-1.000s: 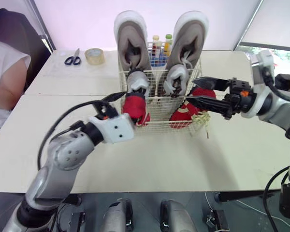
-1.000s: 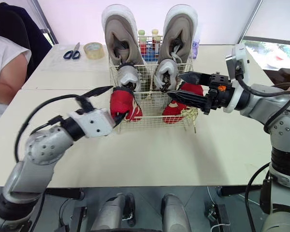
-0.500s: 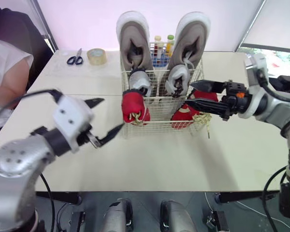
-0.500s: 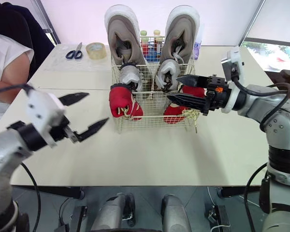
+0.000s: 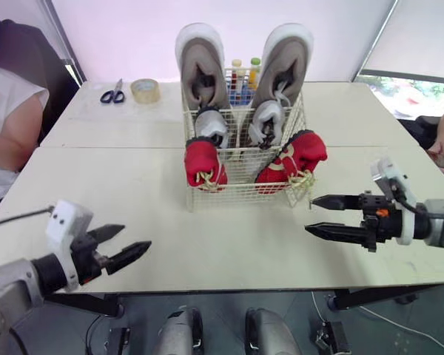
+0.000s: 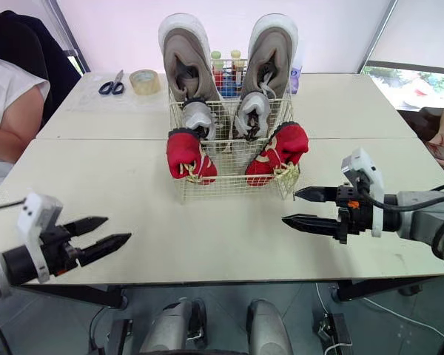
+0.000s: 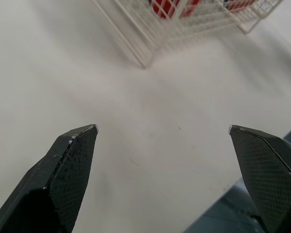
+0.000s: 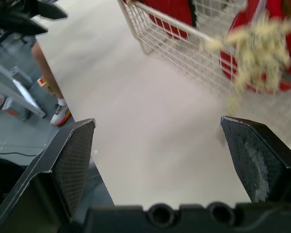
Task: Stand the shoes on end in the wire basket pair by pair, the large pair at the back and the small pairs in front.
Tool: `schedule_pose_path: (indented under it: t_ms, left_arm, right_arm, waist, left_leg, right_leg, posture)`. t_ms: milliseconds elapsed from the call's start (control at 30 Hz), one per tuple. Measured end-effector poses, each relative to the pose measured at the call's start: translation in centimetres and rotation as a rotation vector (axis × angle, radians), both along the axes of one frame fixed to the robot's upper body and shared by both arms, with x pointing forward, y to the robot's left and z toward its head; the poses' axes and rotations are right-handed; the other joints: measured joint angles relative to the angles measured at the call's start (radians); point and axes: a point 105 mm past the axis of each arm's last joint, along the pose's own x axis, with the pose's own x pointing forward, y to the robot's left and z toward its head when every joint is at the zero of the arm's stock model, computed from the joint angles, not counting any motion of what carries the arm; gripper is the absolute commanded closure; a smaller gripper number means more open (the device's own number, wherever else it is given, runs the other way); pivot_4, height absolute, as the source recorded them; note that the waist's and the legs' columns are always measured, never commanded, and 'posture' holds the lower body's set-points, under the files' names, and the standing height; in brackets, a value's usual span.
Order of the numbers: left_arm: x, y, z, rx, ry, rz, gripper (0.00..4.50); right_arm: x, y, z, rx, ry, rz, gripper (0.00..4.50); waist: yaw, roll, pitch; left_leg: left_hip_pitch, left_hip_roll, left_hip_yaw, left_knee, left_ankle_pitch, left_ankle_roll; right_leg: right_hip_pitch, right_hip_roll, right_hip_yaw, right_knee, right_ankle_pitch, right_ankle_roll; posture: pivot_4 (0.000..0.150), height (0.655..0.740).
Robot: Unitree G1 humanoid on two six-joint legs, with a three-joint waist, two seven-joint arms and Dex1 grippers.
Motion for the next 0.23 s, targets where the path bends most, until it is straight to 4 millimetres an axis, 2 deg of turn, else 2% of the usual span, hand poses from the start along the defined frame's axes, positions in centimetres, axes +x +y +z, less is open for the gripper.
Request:
schedule_pose_path:
  t_ms: [33, 67, 133, 167, 233]
  left_arm:
    - [0.0, -0.2, -0.3, -0.006, 0.003, -0.003, 0.03]
    - [0.1, -0.3, -0.5, -0.013, -0.007, 0.007, 0.03]
    - [-0.1, -0.2, -1.0, -0.024, -0.006, 0.03, 0.03]
    - [-0.3, -0.2, -1.2, -0.034, -0.005, 0.046, 0.03]
    - [-0.4, -0.3, -1.6, -0.052, -0.004, 0.066, 0.03]
  right_arm:
    - [0.3, 0.1, 0.4, 0.013, -0.025, -0.008, 0.0]
    - [0.3, 0.0, 0.5, 0.005, -0.026, -0.009, 0.0]
    - [-0.2, -0.4, 0.0, -0.03, 0.007, -0.003, 0.0]
    - [-0.7, -0.5, -0.4, -0.052, 0.035, 0.005, 0.0]
    - [-1.1, -0.7, -1.2, -0.059, 0.076, 0.009, 0.0]
  waist:
    - [0.005, -0.003, 0.0]
    - [0.011, -0.012, 0.005]
    - [0.024, -0.001, 0.002]
    - [0.024, 0.006, 0.002]
    - [0.015, 0.007, 0.003]
  left_leg:
    - [0.005, -0.002, 0.008, -0.005, 0.001, -0.001]
    - [0.018, -0.005, 0.017, -0.006, 0.003, -0.006]
    - [0.022, -0.026, -0.031, 0.002, 0.013, -0.021]
    - [0.027, -0.033, -0.061, 0.016, 0.011, -0.019]
    - [0.028, -0.035, -0.077, 0.014, 0.003, -0.015]
  right_leg:
    - [0.0, -0.001, 0.004, 0.013, -0.022, -0.001]
    - [-0.01, -0.007, 0.012, 0.014, -0.03, 0.002]
    - [-0.006, -0.009, 0.003, 0.012, -0.027, -0.003]
    - [-0.004, -0.004, -0.002, 0.012, -0.027, -0.003]
    - [0.006, 0.002, -0.008, 0.0, -0.027, -0.003]
  posture:
    - [0.15, 0.74]
    - [0.15, 0.74]
    - [0.15, 0.74]
    - [0.15, 0.74]
    - [0.15, 0.74]
